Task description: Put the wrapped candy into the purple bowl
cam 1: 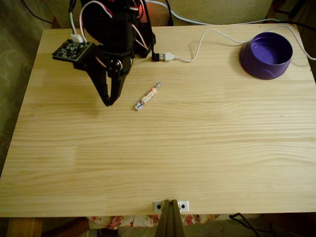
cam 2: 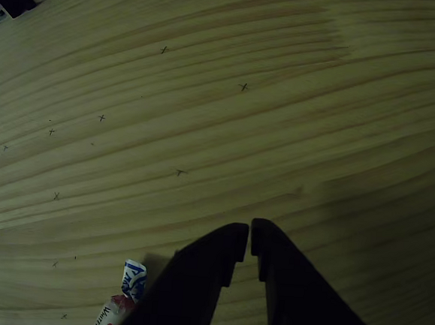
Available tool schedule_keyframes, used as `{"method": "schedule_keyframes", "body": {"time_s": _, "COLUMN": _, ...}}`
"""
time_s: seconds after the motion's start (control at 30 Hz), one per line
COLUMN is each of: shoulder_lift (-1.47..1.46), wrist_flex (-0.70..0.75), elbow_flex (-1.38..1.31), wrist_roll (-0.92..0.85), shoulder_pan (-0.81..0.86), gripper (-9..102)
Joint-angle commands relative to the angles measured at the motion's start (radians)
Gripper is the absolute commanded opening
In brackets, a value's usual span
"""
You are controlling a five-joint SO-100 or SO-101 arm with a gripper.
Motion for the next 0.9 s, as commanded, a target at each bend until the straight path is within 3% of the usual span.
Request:
{"method": "schedule_keyframes", "body": {"time_s": 0.0, "shoulder_lift": 0.009, "wrist_flex": -0.023, "elbow_flex": -0.017, "wrist_roll": -0.009, "shoulder_pan": -0.008, "gripper": -1}}
{"method": "schedule_keyframes", "body": {"time_s": 0.87, "shoulder_lift": 0.009, "wrist_flex": -0.023, "elbow_flex": -0.017, "wrist_roll": -0.017, "shoulder_pan": -0.020, "gripper": -1}}
